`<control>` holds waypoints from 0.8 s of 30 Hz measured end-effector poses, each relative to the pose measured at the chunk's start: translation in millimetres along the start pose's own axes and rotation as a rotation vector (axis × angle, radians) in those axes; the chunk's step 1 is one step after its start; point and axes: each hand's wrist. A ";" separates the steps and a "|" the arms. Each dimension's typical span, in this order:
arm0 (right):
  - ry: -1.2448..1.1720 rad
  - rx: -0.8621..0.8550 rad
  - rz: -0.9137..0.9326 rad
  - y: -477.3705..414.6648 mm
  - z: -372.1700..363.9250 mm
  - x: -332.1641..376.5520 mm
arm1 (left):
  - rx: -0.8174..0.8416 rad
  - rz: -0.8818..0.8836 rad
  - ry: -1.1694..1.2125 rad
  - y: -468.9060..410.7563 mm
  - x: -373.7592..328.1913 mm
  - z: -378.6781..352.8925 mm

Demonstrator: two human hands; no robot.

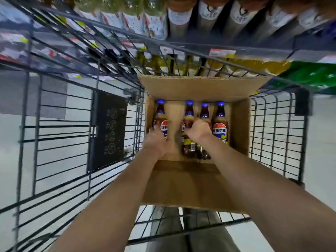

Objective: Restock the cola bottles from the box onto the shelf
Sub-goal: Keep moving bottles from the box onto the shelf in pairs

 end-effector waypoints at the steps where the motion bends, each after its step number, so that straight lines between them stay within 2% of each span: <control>1: -0.009 -0.011 -0.025 -12.6 -9.0 -0.8 | -0.016 0.011 0.031 -11.3 1.0 -7.1; 5: 0.052 -0.133 -0.112 -49.6 -35.8 3.7 | -0.085 0.048 0.028 -40.2 -3.8 -28.6; 10: 0.303 -0.177 -0.139 -68.9 -56.9 10.2 | -0.088 0.116 0.168 -64.8 -1.4 -39.0; 13: 0.348 -0.199 -0.167 -77.1 -64.7 10.2 | -0.086 0.133 0.246 -77.6 2.6 -38.0; 16: 0.385 -0.192 -0.168 -92.5 -72.2 7.5 | -0.086 0.142 0.212 -81.9 1.5 -43.4; 24: 0.213 -0.223 -0.157 -87.8 -59.2 2.7 | -0.129 0.102 0.337 -81.3 2.8 -46.9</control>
Point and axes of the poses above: each hand's wrist, its own y-axis away from the middle knuckle, its own z-axis out of the back of the hand, x = y × z, and after that the axes turned 6 degrees about y, right-handed
